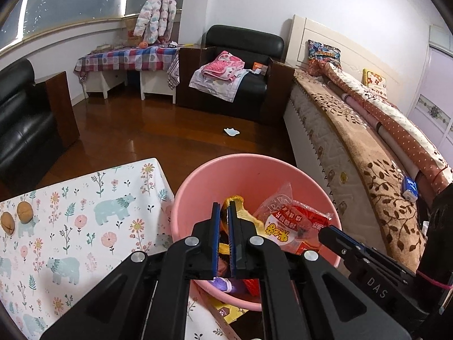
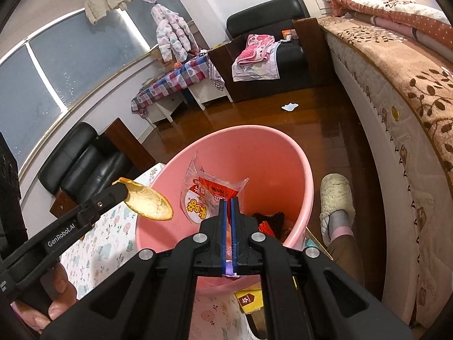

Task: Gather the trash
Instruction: 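Carry the wrapper and crust over the pink bucket with both tools, then open both tools to drop the wrapper and crust into the bucket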

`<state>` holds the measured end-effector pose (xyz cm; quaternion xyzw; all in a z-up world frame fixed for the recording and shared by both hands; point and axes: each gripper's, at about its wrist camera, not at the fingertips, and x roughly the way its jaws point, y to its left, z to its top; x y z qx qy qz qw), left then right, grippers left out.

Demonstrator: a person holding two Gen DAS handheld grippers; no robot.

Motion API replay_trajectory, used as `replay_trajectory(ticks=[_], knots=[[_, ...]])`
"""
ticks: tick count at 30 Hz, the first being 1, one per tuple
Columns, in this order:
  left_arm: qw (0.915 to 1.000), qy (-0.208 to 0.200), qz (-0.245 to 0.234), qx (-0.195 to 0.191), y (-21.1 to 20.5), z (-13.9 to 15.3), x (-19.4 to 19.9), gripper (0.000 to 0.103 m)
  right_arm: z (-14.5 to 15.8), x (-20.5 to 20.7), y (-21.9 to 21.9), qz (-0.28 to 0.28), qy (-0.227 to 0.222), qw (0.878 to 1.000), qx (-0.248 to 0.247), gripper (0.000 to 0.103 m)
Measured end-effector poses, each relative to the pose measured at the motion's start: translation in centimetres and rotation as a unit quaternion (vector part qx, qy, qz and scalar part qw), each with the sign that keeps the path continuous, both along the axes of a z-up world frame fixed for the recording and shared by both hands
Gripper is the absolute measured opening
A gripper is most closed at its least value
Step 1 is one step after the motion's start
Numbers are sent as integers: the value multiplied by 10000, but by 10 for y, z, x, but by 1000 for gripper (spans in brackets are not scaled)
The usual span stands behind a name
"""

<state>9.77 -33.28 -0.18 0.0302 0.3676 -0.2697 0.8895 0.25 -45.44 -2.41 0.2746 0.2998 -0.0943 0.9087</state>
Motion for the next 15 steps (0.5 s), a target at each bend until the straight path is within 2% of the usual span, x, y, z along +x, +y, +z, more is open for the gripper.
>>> replay_trajectory(ticks=[3,5,15], knots=[[10000,38,2,-16,0,-1,-1,15,-1,0,-1,-21,5,10000,24,3],[10000,43,26,-26,2,-1,-1,29,-2,-1,-2,-30,5,10000,33,3],[9999,133,44,-94,7,1,-3,46,-2,-2,-1,-38,13,10000,88,6]])
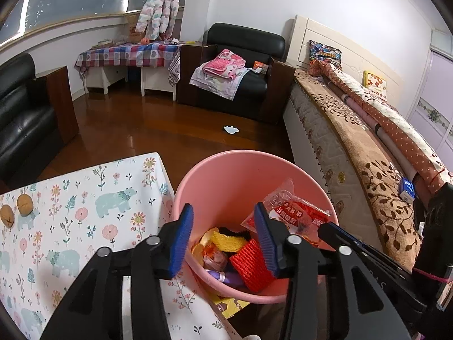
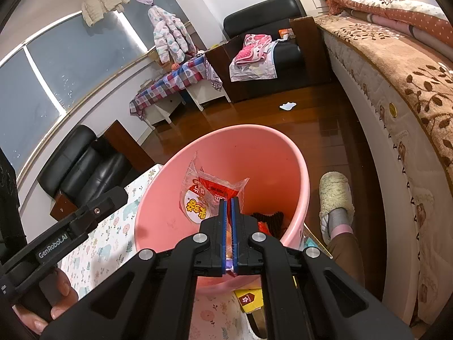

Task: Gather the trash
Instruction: 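Open both tools to drop the wrapper and crust into the bucket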

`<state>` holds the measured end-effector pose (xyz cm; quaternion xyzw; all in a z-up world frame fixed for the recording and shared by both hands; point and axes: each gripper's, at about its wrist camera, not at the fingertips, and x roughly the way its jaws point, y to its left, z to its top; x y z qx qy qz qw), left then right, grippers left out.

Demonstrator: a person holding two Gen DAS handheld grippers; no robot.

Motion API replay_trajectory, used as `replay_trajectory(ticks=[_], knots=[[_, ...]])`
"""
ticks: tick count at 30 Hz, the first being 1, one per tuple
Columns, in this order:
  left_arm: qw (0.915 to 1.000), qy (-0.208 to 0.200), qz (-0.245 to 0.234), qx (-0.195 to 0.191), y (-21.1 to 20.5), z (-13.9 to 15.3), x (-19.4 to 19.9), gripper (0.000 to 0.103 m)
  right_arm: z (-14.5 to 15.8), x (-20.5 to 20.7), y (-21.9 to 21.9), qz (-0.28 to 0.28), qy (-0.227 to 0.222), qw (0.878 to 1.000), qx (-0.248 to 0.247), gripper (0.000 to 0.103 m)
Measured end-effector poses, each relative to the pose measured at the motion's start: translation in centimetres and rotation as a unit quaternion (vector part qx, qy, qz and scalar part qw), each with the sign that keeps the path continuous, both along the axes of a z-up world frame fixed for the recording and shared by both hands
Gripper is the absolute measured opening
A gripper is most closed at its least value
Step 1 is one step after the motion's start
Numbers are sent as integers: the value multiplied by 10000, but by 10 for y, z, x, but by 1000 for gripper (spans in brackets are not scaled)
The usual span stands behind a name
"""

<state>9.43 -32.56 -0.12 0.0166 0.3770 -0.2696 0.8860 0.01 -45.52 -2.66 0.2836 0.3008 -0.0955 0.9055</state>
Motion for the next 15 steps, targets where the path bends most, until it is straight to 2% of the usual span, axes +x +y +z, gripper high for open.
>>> replay_trajectory(ticks=[3,8,10,15], knots=[[10000,30,32,-39,3,1,-2,49,2,1,2,-17,40,10000,-11,9],[9999,28,60,-89,9,5,-8,50,5,-3,5,-20,-17,10000,-6,28],[9999,34,65,-107,11,7,-10,50,6,-5,7,4,-49,10000,-7,29],[9998,-1,103,-162,19,13,-17,59,13,-10,14,98,-115,9999,-54,29]])
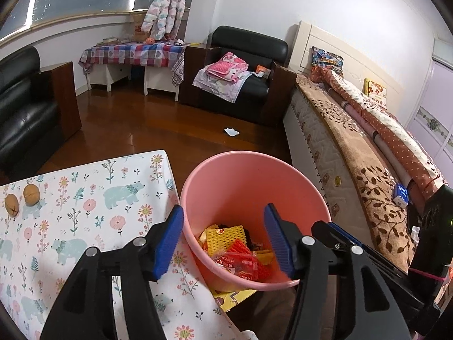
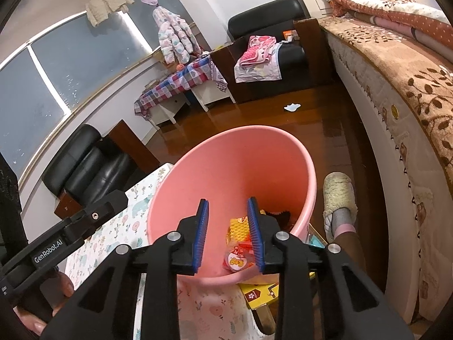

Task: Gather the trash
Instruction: 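Open both tools to drop the wrapper and crust into the bucket, then withdraw both open tools from the bucket back over the table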

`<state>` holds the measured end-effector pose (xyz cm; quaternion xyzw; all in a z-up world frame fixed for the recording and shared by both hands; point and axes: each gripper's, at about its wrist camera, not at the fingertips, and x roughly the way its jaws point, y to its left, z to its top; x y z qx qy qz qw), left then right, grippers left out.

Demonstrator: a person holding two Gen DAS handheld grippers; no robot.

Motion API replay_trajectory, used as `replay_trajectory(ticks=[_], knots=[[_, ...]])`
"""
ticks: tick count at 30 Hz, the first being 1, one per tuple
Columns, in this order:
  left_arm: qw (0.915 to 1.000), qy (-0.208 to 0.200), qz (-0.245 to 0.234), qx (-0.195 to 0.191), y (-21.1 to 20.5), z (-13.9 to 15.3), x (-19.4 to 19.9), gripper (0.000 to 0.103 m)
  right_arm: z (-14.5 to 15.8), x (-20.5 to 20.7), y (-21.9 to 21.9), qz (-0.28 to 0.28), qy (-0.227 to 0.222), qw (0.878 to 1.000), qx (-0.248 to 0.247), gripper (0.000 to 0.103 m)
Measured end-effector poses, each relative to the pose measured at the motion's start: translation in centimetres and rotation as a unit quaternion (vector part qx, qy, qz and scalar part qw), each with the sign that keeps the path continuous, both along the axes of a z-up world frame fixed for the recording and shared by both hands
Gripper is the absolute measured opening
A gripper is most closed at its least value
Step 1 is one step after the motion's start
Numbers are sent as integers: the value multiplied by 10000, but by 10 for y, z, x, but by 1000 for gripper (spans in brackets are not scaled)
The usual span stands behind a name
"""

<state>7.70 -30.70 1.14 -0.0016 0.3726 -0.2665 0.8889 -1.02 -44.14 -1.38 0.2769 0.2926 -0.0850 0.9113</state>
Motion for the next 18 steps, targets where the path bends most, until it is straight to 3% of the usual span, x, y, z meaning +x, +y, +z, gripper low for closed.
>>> replay_trajectory(ticks=[7,11,18], knots=[[9999,-45,62,-75,14,8,-13,65,5,-8,11,79,-31,9999,58,29],[9999,-18,76,-76,23,11,-20,71,8,-13,22,169,-61,9998,56,40],[9995,-38,299,-54,47,14,-35,75,15,-18,49,373,-39,9990,-259,45]])
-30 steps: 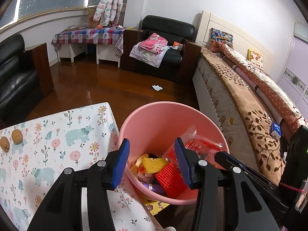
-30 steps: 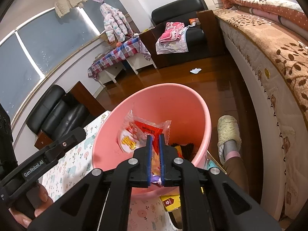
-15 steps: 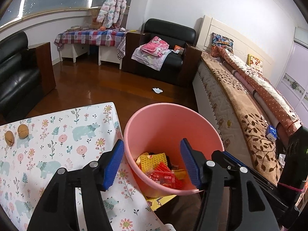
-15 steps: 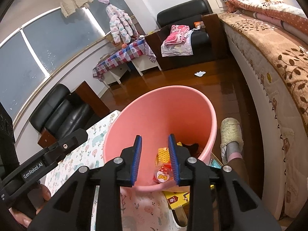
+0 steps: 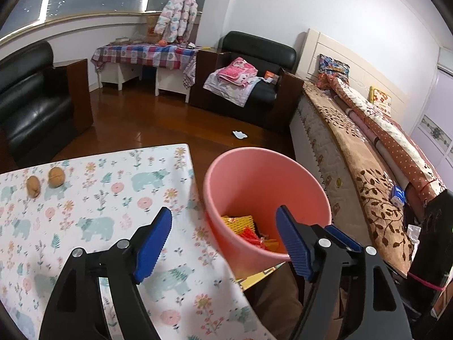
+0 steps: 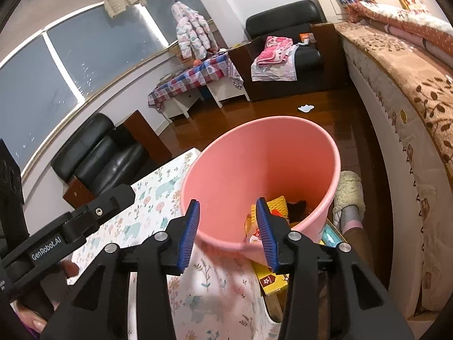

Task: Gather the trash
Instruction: 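Withdraw both open tools from the bucket back over the table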

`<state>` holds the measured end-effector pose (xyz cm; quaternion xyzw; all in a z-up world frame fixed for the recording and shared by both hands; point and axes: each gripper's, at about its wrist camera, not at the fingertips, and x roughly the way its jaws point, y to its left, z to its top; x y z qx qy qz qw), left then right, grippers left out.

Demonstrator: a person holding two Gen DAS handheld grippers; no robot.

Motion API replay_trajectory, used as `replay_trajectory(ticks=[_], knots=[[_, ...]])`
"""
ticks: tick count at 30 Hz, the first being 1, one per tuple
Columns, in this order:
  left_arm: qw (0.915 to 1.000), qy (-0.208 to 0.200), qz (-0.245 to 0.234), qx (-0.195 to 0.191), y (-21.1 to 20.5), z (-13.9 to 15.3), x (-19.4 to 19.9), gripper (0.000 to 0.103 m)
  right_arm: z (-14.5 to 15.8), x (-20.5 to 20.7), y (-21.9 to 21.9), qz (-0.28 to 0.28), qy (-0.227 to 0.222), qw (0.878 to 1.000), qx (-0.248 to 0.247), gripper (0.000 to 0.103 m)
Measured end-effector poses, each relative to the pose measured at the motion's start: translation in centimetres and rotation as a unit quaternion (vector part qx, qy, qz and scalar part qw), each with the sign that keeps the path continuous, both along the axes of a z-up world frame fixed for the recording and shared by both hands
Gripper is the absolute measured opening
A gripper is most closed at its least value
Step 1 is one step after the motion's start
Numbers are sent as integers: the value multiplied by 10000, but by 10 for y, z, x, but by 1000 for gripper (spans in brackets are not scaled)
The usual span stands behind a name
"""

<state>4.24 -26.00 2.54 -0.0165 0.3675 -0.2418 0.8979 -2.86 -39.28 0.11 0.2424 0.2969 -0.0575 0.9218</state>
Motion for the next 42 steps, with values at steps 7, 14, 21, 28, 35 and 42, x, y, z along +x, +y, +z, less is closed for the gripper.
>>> replay_trajectory(ticks=[7,14,21,28,35,42], knots=[[9998,-103,175,-29,26,6,-16,77,2,-8,28,-37,56,9990,-433,68],[9992,-262,289,-20,45,14,-30,77,8,-15,47,8,24,9978,-656,71],[9980,-434,466,9,63,18,-45,78,18,-22,68,198,-64,9959,-877,71],[9970,-502,592,-35,78,20,-55,78,26,-31,89,286,-211,9922,-1193,71],[9961,-535,703,-85,92,19,-65,78,30,-38,97,260,-286,9911,-1271,71],[9955,-505,798,-91,102,14,-70,78,33,-43,101,231,-339,9912,-1258,71]])
